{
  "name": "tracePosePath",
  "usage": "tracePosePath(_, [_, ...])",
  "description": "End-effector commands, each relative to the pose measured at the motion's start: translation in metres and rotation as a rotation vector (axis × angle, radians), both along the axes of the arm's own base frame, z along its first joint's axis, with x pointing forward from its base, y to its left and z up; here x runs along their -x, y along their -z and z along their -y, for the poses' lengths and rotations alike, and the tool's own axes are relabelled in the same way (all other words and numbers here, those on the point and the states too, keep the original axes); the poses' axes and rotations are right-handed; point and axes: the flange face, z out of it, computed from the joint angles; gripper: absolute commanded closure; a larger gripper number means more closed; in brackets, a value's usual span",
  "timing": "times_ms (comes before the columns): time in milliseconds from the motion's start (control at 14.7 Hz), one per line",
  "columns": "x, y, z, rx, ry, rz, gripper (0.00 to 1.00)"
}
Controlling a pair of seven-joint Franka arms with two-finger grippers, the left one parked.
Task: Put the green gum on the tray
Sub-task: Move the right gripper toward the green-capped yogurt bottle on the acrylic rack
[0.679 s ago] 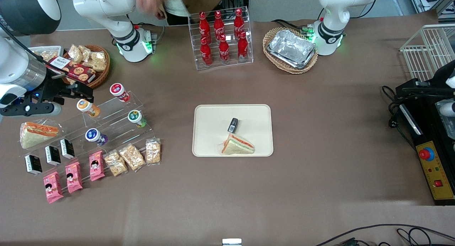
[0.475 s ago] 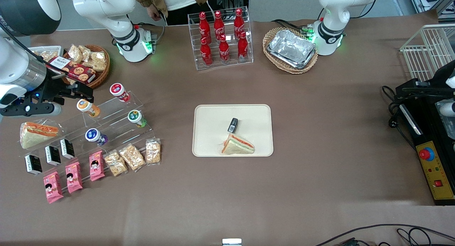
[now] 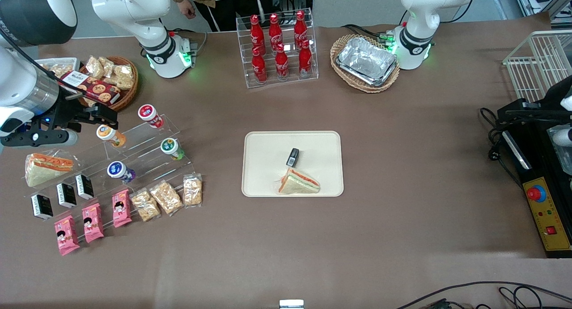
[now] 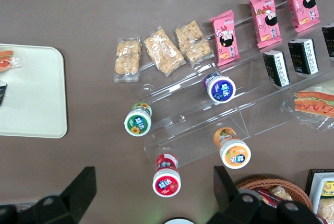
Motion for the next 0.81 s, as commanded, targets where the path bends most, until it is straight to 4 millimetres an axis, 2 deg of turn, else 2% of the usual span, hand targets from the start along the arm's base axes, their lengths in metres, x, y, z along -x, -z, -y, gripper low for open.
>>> tracePosePath(0, [-0.003,0.002,-0.001,-0.017,-0.006,-0.019,0.00])
tracePosePath(407, [0.000,0.007,-0.002,-0.016,-0.001,-0.034,0.00])
tracePosePath(747, [0.019,0.019,-0.004,-0.014,-0.002,-0.050,0.00])
